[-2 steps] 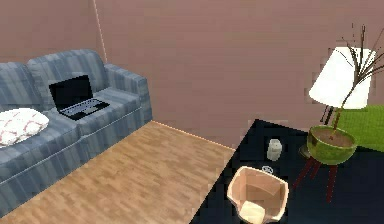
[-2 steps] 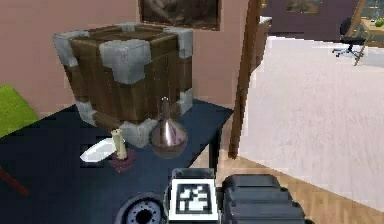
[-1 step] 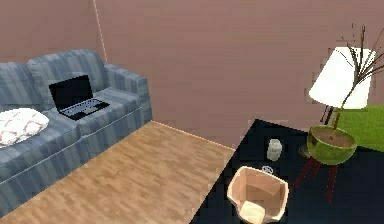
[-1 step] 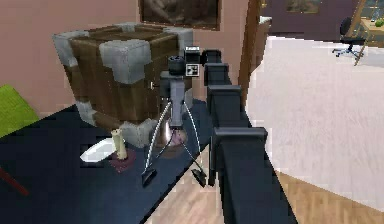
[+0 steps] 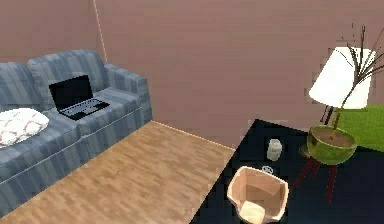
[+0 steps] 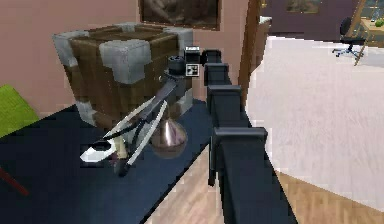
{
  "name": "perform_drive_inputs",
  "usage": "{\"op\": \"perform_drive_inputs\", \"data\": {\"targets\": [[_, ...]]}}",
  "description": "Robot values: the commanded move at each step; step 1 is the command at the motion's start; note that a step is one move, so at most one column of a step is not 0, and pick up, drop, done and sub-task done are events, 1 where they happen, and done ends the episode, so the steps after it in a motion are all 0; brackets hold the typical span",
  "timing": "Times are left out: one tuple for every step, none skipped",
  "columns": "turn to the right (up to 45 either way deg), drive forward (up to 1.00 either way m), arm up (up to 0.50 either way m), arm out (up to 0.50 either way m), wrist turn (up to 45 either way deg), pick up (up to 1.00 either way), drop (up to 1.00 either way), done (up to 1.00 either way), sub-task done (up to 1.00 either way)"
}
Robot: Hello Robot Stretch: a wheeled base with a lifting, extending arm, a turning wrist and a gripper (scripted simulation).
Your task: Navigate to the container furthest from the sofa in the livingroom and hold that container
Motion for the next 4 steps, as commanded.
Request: {"op": "perform_drive_inputs", "data": {"targets": [[0.0, 0.0, 0.0, 0.0, 45.0, 0.0, 0.0, 0.0, 0.0], [0.0, 0.0, 0.0, 0.0, 45.0, 0.0, 0.0, 0.0, 0.0], [0.0, 0.0, 0.0, 0.0, 18.0, 0.0, 0.0, 0.0, 0.0], [0.0, 0.0, -0.28, 0.0, 0.0, 0.0, 0.0, 0.0, 0.0]]}}
